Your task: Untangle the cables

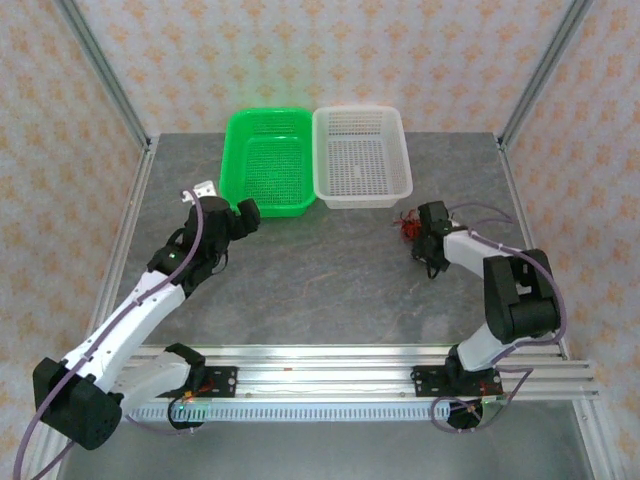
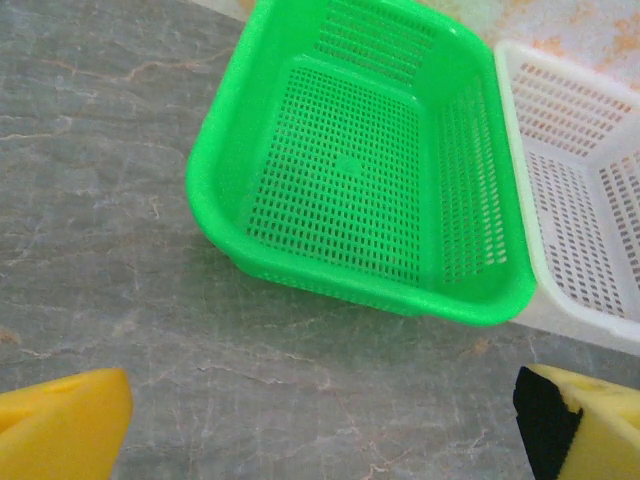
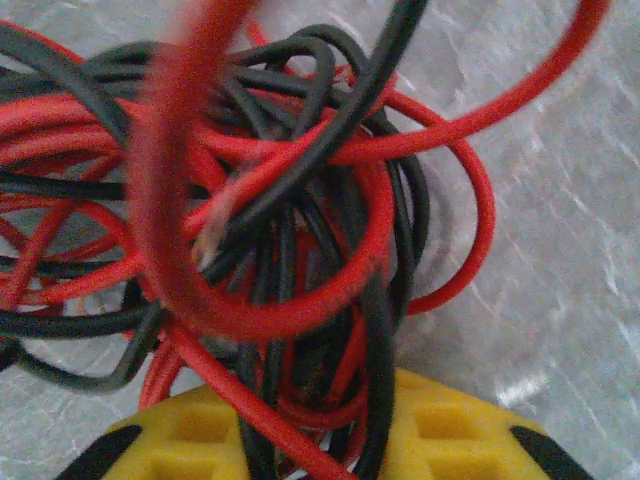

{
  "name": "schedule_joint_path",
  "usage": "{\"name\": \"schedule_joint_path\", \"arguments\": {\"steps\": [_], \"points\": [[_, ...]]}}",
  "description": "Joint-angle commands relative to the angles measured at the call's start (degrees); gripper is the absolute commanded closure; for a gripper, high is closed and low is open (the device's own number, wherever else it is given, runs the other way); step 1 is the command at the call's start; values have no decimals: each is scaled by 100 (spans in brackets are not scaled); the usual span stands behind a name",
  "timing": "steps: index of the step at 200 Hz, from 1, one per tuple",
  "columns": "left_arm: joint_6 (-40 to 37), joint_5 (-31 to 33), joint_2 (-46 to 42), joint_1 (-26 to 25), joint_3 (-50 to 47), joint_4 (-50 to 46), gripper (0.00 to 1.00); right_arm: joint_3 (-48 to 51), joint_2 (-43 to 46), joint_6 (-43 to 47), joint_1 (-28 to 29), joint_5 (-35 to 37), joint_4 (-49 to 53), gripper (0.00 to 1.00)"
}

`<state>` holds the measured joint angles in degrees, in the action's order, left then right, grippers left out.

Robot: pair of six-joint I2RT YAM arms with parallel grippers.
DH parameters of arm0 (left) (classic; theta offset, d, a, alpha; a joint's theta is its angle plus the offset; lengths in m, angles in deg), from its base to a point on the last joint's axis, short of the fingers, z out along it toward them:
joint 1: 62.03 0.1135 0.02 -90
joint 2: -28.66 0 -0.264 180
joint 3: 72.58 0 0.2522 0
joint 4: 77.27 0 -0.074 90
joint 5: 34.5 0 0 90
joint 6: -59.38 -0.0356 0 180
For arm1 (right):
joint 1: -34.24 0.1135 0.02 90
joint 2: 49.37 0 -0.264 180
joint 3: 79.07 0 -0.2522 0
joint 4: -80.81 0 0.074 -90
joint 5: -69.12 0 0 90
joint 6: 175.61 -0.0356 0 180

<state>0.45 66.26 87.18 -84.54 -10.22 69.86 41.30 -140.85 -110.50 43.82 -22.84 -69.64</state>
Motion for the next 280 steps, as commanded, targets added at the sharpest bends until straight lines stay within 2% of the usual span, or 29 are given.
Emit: {"name": "schedule_joint_path", "arguments": {"steps": [1,14,52,90,123,164,184,221,280], "points": [[-21,60,-99,-113,-127,-176,1,-8,-129,492,14,-208,-634,94],[-18,66,-130,-198,-129,-226,1,67,70,750,14,-387,-673,100],[70,-12,-166,-462,21,-456,1,270,1004,1431,92,-1128,-336,100],[195,-544,-114,-788,23,-371,4,194,1789,1436,699,-1379,369,100],[100,-1130,38,-1292,-117,-17,9,85,1906,1445,1406,-1967,535,100],[-181,-1509,331,-2155,-505,578,9,-194,1548,1956,1824,-2678,767,100],[-475,-1191,502,-2688,-656,715,8,-367,1234,2243,1930,-2768,943,100],[-870,84,1194,-3404,-551,597,7,-588,771,2632,2069,-2836,1042,100],[-1423,958,2309,-3555,-439,1226,3,-574,641,3111,2109,-2887,1137,100]]}}
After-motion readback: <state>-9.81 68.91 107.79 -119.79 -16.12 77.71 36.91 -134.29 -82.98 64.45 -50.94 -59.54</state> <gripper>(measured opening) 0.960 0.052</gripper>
